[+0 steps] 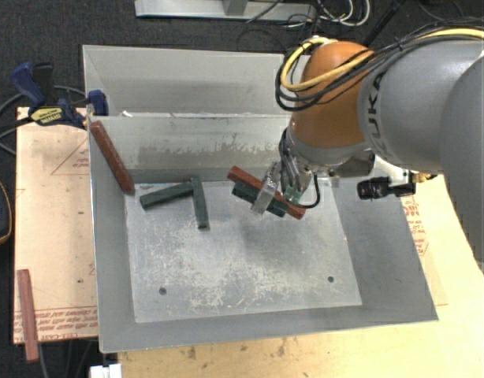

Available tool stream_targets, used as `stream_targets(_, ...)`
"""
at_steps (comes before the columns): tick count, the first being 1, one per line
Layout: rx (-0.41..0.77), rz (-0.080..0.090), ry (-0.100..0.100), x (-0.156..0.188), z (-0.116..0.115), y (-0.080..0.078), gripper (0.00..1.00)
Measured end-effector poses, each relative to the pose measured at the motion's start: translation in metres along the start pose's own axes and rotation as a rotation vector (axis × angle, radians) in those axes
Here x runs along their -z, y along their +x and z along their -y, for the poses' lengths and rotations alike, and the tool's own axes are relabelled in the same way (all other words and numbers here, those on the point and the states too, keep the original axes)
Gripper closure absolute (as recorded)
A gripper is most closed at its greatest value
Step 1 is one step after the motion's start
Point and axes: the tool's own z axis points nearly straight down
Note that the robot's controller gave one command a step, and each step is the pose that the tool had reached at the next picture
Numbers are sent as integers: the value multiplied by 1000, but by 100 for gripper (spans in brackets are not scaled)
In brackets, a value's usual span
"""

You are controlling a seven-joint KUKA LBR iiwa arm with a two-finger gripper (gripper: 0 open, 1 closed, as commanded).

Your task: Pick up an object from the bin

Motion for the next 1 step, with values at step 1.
stream_targets(1, 3, -5, 3, 11, 0, -1, 100)
